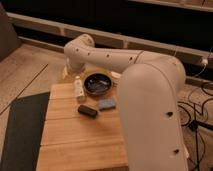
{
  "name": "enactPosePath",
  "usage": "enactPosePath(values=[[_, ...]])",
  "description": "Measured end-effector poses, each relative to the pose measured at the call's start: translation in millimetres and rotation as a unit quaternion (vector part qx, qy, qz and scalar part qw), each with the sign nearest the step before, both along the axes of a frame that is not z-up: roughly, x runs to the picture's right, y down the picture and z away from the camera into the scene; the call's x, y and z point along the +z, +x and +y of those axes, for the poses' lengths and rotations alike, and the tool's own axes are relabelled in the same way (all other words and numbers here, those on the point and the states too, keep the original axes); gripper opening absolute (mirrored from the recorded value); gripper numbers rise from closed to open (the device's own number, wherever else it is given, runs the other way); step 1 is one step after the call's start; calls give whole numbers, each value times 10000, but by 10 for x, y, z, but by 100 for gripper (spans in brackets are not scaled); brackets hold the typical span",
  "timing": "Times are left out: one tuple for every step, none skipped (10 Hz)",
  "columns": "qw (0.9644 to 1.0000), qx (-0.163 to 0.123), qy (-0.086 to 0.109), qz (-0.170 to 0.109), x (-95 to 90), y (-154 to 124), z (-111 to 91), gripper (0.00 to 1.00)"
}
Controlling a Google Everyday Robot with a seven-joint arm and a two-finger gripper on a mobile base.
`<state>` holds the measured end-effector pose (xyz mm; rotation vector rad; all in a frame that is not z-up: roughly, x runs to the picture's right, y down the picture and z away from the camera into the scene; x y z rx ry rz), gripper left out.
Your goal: Place the bottle in the ceramic bowl
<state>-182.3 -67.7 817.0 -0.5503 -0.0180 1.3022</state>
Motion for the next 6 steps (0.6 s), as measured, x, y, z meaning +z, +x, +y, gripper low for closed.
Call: enactPosePath(values=[[10000,6,0,1,-2,5,-3,65],[10000,8,0,2,-1,9,-4,65],[10000,2,17,4,-6,12,-11,65],[9999,-43,116,5,-16,14,-42,65],[9996,-98,266,49,10,50,-79,65],[9990,-164,402,107,65,98,-90,65]])
